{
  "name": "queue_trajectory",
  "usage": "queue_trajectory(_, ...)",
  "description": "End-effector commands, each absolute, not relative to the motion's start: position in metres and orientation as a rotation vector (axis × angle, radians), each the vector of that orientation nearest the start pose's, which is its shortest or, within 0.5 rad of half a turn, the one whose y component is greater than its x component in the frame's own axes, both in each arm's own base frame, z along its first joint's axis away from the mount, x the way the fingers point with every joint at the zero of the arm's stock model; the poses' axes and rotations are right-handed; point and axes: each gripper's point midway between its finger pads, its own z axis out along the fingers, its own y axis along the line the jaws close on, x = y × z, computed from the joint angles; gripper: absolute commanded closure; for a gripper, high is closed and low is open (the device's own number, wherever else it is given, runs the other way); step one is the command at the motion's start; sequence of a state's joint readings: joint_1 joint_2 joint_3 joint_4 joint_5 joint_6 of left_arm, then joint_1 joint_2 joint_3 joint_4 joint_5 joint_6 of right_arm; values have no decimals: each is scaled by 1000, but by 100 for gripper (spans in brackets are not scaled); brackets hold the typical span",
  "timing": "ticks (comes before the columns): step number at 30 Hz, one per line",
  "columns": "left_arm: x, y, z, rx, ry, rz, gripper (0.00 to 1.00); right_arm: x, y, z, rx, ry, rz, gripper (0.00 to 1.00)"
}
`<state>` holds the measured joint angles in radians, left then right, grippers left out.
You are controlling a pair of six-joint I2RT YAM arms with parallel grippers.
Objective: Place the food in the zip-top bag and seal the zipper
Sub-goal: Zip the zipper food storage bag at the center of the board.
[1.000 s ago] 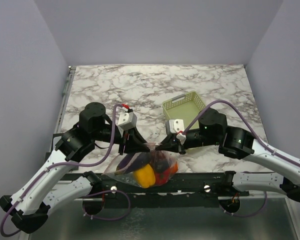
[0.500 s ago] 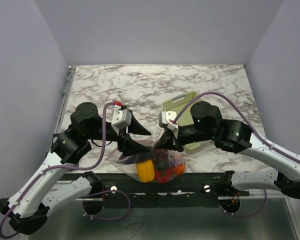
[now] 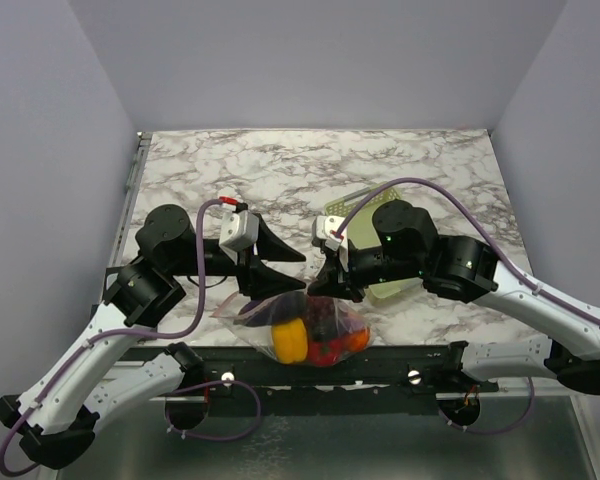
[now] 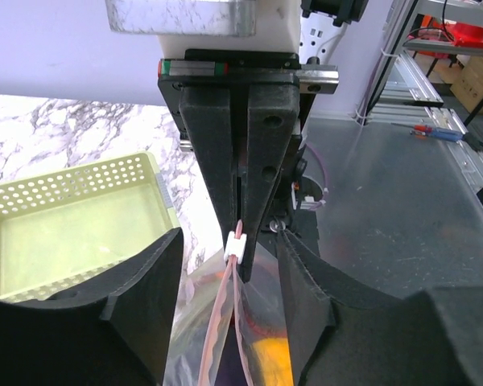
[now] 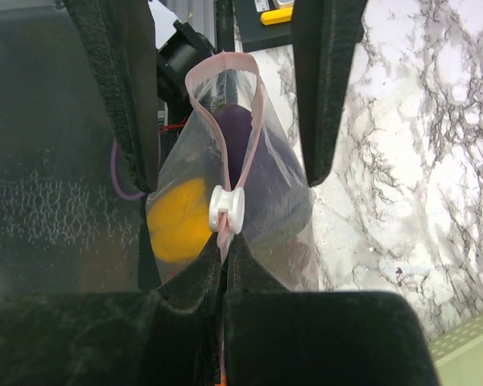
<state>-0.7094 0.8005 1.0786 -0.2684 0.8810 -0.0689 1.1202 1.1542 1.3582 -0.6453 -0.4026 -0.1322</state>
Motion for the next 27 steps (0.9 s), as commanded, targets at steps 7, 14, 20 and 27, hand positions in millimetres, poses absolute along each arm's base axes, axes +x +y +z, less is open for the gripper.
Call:
queue_trajectory(7, 87, -264, 372, 1224, 1258, -1330, 52, 94, 336, 363, -1364, 1490, 1029, 99)
queue_trajectory(14, 87, -265, 374, 1228, 1250, -1328, 55, 95, 337, 362, -1364, 1494, 1025, 99)
queue_trajectory(20, 86, -265, 378, 1229, 1234, -1329, 56, 96, 338, 359, -1368, 1504, 1022, 99)
queue_trajectory(27, 88, -267, 376, 1230, 1239, -1335, 61, 96, 338, 359, -1363, 1499, 1023, 99)
